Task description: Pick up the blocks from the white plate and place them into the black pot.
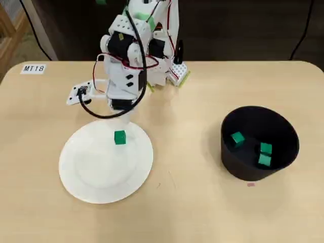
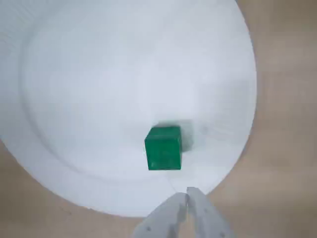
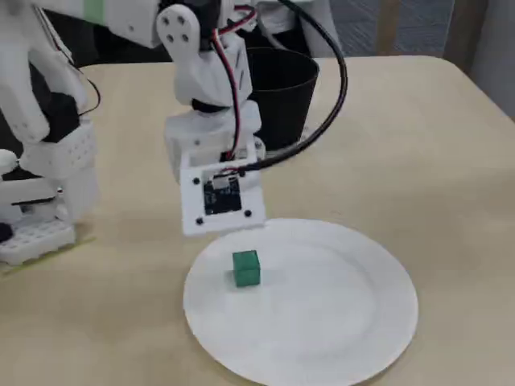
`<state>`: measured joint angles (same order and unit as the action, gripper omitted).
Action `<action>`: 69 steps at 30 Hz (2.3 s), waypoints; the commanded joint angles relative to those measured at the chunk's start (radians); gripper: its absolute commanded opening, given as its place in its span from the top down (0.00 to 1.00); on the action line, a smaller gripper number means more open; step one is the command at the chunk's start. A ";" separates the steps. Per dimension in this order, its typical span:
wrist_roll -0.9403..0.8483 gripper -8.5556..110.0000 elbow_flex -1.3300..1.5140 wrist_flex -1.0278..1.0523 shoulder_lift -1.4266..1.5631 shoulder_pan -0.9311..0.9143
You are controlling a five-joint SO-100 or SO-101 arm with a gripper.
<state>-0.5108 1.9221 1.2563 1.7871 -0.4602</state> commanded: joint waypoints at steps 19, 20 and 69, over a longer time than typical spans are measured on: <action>-0.187 0.85 -0.218 0.095 -0.225 -0.015; -0.189 0.82 -0.218 0.097 -0.224 -0.015; 0.107 0.95 -0.436 0.066 0.008 0.224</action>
<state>-0.4571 1.5647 1.3177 1.7043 -0.3175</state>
